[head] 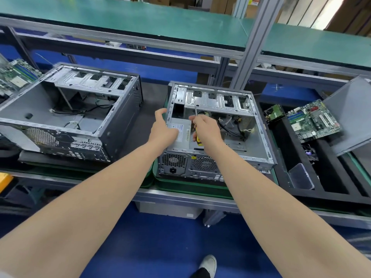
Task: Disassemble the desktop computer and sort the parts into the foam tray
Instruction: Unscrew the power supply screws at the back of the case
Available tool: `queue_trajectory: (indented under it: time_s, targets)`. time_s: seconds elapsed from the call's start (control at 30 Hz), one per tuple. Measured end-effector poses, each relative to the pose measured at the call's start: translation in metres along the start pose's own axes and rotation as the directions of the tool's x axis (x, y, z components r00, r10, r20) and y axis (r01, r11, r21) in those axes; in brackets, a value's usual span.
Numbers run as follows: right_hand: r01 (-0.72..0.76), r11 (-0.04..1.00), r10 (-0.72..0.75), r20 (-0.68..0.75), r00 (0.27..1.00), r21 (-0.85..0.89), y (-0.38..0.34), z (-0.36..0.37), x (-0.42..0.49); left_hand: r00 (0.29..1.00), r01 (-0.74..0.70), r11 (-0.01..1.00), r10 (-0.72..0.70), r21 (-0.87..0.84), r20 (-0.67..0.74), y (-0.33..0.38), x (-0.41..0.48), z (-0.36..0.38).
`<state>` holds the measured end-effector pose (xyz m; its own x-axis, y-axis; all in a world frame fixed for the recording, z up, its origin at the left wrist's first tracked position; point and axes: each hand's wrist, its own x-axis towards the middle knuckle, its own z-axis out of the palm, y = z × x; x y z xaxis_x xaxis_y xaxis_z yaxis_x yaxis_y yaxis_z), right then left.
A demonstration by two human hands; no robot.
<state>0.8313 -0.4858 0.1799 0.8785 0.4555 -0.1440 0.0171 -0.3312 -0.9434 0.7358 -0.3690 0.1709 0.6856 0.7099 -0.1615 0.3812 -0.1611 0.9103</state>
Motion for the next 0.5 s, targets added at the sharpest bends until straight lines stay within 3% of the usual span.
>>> queue_trajectory:
  time_s: [0.1,0.27,0.5]
  targets:
    - [-0.03,0.994,0.029,0.008,1.0,0.11,-0.004,0.008,0.0,1.0,0.01,0.999,-0.009,-0.043,0.018,0.001,-0.002,-0.004]
    - [-0.002,0.992,0.009,-0.05,0.999,0.127,-0.009,0.013,0.005,0.997,-0.07,0.997,0.07,0.017,-0.03,0.002,-0.001,-0.003]
    - [-0.019,0.957,0.017,0.009,1.0,0.288,-0.02,0.02,0.01,0.985,-0.158,0.983,0.163,0.097,-0.05,0.019,0.011,-0.008]
